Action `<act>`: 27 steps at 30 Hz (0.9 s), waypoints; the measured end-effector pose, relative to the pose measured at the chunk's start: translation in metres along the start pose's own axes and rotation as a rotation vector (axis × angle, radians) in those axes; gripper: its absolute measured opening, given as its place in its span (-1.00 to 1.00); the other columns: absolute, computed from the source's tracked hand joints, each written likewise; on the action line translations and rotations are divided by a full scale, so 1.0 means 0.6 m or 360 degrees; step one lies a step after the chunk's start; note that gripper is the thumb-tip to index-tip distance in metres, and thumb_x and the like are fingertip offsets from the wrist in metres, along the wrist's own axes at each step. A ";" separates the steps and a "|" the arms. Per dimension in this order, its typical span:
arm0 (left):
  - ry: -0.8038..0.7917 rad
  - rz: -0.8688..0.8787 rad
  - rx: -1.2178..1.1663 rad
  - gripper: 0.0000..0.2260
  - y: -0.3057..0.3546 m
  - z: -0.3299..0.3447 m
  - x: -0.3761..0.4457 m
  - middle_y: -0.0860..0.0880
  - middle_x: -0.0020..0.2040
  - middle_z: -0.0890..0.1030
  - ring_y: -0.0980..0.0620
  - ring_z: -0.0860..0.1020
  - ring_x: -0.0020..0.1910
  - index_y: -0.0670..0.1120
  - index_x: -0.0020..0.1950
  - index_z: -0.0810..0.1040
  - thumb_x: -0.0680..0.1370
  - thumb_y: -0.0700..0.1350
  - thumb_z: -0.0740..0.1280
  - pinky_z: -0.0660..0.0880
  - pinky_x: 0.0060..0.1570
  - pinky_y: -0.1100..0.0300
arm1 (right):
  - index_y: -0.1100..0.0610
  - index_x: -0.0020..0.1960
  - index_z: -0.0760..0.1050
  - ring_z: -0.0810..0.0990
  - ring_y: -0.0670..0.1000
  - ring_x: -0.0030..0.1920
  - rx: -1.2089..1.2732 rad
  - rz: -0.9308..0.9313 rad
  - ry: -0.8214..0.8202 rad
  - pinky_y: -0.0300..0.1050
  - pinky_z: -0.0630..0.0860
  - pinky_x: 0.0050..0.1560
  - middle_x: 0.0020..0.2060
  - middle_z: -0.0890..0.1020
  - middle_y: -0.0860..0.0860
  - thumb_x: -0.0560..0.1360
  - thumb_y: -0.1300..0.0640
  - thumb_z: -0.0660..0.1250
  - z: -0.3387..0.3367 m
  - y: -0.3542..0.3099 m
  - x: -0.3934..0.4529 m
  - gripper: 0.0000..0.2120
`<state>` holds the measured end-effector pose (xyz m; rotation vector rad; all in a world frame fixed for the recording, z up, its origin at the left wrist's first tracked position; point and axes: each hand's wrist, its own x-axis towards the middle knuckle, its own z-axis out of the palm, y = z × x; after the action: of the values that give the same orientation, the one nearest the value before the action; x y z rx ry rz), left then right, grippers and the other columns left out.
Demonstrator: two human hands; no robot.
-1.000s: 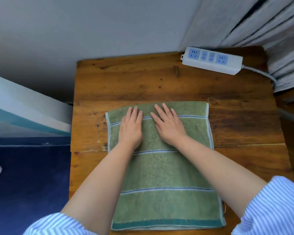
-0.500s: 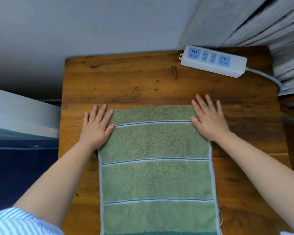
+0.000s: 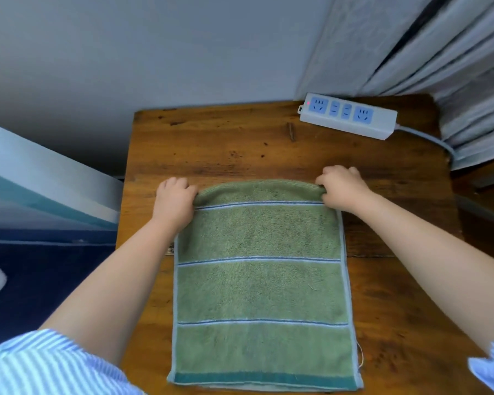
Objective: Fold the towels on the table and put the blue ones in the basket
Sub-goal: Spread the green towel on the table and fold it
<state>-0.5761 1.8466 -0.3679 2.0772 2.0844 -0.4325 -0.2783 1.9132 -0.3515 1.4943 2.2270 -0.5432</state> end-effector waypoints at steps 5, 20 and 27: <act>0.0215 0.0148 -0.0049 -0.86 -0.020 -0.013 -0.087 -0.17 -0.03 0.58 -0.15 0.48 0.01 -0.22 0.01 0.53 0.49 -0.30 0.24 0.36 0.04 0.05 | 0.19 0.04 0.51 0.46 0.13 0.08 0.0088 -0.0204 0.0333 -0.03 0.31 0.12 -0.03 0.55 0.09 0.43 0.30 0.24 0.013 0.006 -0.094 -0.80; 0.0435 0.0804 -0.0131 -0.76 -0.017 0.037 -0.421 -0.12 -0.47 0.55 -0.09 0.51 -0.50 -0.23 -0.38 0.55 0.12 -0.37 0.58 0.49 -0.49 0.14 | 0.32 -0.19 0.53 0.51 0.23 -0.16 0.0014 -0.0225 0.0611 0.01 0.35 -0.11 -0.23 0.57 0.21 0.28 0.49 0.28 0.167 -0.078 -0.395 -0.84; 0.0431 0.0928 -0.0138 -0.73 -0.005 0.078 -0.476 -0.11 -0.50 0.52 -0.06 0.49 -0.54 -0.23 -0.43 0.54 0.03 -0.43 0.56 0.44 -0.49 0.24 | 0.30 -0.34 0.52 0.54 0.23 -0.35 -0.0006 -0.0278 0.0646 0.00 0.44 -0.28 -0.40 0.56 0.19 0.08 0.55 0.39 0.226 -0.100 -0.447 -0.76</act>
<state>-0.5781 1.5610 -0.3212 2.6539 1.4550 0.0266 -0.2259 1.6129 -0.3185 1.5250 2.6839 -0.3039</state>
